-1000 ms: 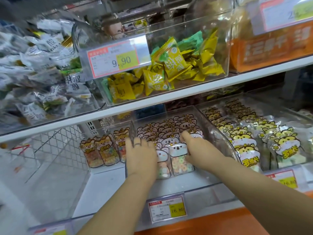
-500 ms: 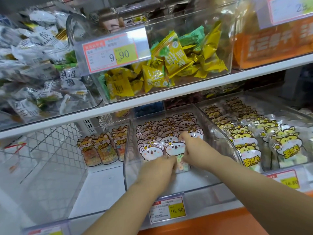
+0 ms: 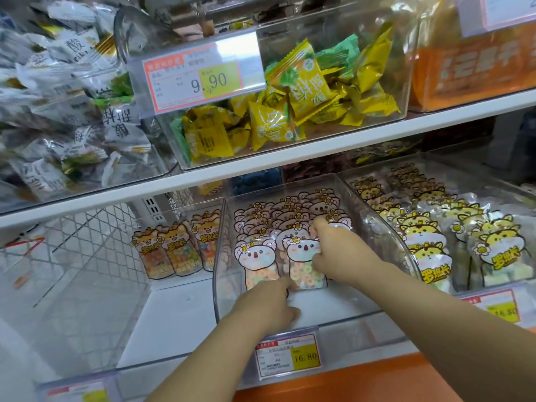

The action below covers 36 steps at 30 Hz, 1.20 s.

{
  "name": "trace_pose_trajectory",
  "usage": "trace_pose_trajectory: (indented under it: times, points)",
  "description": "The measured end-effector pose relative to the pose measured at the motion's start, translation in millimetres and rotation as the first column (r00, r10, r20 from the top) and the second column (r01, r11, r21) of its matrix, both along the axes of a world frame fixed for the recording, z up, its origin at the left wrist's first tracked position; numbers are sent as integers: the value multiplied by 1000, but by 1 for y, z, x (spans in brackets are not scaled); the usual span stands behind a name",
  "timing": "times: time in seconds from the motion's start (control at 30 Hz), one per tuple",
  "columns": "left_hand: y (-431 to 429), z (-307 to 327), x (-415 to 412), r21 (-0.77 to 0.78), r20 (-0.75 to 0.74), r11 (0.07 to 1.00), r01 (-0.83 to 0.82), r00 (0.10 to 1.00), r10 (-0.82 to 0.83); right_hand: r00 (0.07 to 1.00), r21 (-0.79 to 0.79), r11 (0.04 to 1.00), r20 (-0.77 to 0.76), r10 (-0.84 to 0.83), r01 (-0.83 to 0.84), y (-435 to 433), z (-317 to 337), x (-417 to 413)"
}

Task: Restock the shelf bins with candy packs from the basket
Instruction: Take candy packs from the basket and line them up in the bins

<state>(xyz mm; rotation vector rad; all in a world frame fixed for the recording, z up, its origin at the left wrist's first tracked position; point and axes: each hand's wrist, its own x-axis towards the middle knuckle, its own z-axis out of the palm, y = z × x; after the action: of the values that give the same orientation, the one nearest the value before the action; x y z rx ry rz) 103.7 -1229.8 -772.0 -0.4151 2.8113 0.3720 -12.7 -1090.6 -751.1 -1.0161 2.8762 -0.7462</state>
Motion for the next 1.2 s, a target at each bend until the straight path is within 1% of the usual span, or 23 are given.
trace_pose_trajectory:
  times: [0.2,0.3,0.37,0.47,0.57,0.6,0.63,0.67,0.7,0.73,0.77,0.8,0.83,0.93,1.07,1.13,1.2]
  points:
    - [3,-2,-2,-24,15,1000,9,1000,-9,999,-5,1000,41,20,-20,-3,-2,3]
    - [2,-2,-4,9,-8,1000,-1,1000,1,998,0,1000,59,24,-24,-4,-1,2]
    - [1,-1,-6,48,-22,999,-27,999,28,999,-6,1000,51,0,0,-5,-1,0]
    - [1,-2,-7,53,-37,997,-61,997,63,998,-18,998,4,-65,65,-6,-1,0]
    - [3,1,-6,53,-41,996,-71,996,74,997,-21,997,-10,-74,74,-6,0,0]
    - [4,3,-5,45,-68,996,-72,995,75,998,-22,997,-2,-68,68,-7,1,-1]
    - [5,7,-4,11,-136,997,-78,988,79,998,-23,998,4,-65,65,-7,2,-1]
    - [6,14,-2,-69,-237,993,-98,968,79,998,-21,998,9,-61,61,-6,3,-1]
    - [7,23,0,-191,-346,973,-128,937,55,998,-19,998,15,-57,57,-7,4,-1]
    - [6,32,0,-330,-419,930,-159,908,6,998,-16,999,20,-52,52,-7,4,-1]
    - [5,39,-1,-442,-439,877,-188,898,-29,999,-12,999,24,-48,49,-7,5,-1]
    - [4,44,-3,-498,-426,842,-206,904,-31,998,-5,999,27,-48,48,-7,6,0]
    - [3,50,-5,-514,-393,832,-206,919,-16,998,4,999,28,-49,49,-7,7,0]
    - [-2,53,-15,-460,-290,873,-164,957,27,997,32,998,45,-61,59,-4,14,-2]
    - [-10,58,-19,-329,-294,932,-153,954,53,994,66,995,69,-84,80,5,25,-10]
    - [-9,60,-16,-321,-261,937,-137,964,52,993,74,994,83,-87,81,8,29,-13]
    - [-7,57,-13,-357,-201,930,-88,979,16,995,70,995,74,-73,67,10,29,-14]
